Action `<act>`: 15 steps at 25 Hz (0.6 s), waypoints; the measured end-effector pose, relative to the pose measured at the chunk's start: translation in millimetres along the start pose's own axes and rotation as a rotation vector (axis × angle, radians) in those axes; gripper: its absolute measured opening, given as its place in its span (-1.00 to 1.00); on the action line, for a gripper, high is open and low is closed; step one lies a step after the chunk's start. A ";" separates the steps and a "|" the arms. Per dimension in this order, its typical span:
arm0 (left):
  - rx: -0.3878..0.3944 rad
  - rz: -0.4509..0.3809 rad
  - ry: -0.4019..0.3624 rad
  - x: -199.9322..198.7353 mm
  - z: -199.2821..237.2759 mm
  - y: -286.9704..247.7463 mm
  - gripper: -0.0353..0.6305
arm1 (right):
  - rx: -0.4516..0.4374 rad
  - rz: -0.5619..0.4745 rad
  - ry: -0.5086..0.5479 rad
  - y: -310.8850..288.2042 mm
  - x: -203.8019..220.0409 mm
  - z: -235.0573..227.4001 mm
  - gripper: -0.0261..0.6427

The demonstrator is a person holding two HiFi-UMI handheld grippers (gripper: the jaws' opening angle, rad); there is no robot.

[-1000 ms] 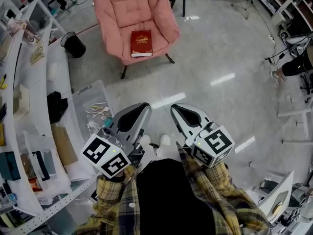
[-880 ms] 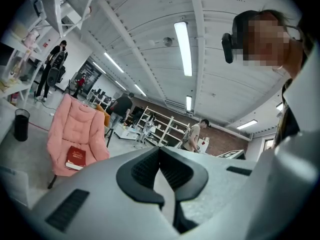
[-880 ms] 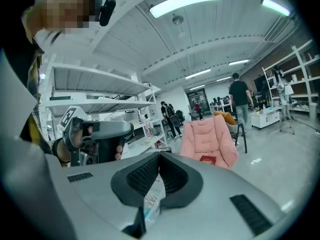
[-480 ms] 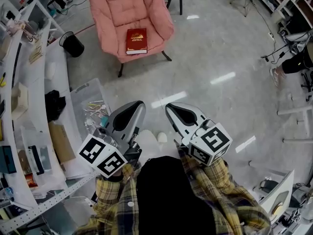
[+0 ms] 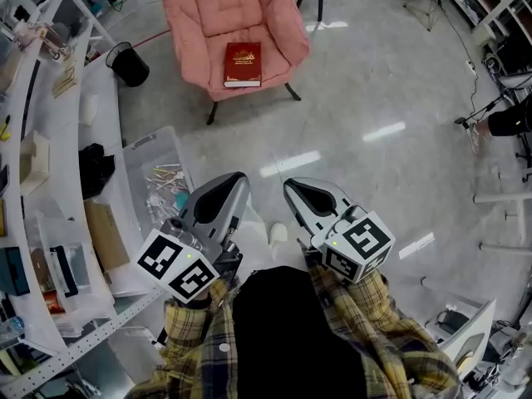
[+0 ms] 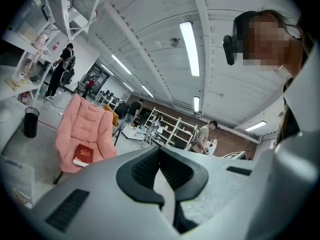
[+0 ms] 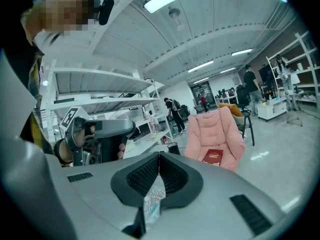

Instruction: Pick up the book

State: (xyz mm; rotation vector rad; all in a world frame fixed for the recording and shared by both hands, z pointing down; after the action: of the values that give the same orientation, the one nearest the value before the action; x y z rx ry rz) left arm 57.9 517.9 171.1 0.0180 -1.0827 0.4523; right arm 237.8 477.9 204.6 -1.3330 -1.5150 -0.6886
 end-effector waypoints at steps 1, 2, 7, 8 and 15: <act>0.002 0.000 0.000 -3.9 6.6 -3.1 -0.88 | 0.004 0.002 -0.005 -6.4 -1.4 -3.3 -0.87; 0.005 0.001 0.003 -8.3 13.8 -6.8 -0.88 | 0.009 0.004 -0.008 -13.2 -3.3 -7.0 -0.87; 0.032 0.029 0.012 -33.0 53.7 -32.6 -0.88 | 0.046 -0.001 -0.024 -50.8 -18.3 -27.7 -0.87; 0.038 0.034 0.014 -38.3 62.3 -38.9 -0.88 | 0.054 -0.002 -0.026 -58.9 -21.6 -32.7 -0.87; 0.076 0.053 0.004 -77.0 122.0 -79.7 -0.88 | 0.100 -0.005 -0.037 -116.1 -45.1 -73.6 -0.87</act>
State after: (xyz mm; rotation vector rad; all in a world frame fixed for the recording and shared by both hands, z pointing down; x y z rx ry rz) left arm -46.1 390.4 179.8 0.0551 -1.0634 0.5409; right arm 145.5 366.7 211.6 -1.2728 -1.5620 -0.5864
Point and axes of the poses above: the fingertips, and each gripper's own axes: y backward along the fingers, z to its left, x out of its underside, the point moved 8 cm from there along y, backward along the fingers, and after that the axes turned 13 degrees about -x, right-handed, at the moved point
